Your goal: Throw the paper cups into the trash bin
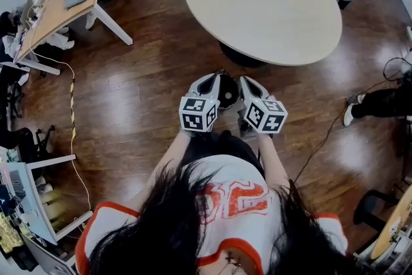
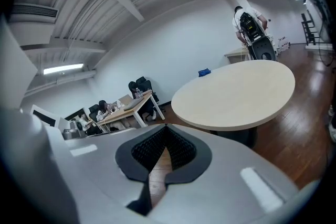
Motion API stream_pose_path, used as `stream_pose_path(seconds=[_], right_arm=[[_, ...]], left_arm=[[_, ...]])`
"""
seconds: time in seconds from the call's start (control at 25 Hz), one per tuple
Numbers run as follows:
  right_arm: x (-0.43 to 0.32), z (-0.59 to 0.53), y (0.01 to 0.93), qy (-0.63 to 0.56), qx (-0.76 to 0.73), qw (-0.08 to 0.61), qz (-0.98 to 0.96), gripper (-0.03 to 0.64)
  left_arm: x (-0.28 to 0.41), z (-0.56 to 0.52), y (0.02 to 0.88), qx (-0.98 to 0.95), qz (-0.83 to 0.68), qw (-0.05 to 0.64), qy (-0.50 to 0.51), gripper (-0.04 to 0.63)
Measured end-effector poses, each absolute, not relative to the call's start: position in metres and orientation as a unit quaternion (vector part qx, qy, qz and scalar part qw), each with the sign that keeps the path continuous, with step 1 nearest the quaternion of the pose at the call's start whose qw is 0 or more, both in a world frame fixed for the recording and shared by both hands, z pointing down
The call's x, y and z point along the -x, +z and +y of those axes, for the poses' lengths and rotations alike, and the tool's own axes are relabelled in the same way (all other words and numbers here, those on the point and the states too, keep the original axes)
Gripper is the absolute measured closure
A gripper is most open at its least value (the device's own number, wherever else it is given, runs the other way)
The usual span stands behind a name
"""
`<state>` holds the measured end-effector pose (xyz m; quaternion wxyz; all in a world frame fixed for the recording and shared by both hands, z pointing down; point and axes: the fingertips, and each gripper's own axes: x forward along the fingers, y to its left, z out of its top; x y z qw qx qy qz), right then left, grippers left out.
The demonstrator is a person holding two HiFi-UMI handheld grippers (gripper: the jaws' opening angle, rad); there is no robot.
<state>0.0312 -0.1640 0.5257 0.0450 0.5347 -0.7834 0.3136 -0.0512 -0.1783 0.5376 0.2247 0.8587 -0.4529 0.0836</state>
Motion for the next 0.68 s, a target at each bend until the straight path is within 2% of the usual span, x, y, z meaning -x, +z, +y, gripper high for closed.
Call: stream_pose_path(seconds=[0.68], right_arm=[[-0.038, -0.172, 0.521, 0.308, -0.542, 0.036, -0.781, 0.616]], left_arm=[[0.042, -0.178, 0.524, -0.868, -0.442, 0.207, 0.088, 0.595]])
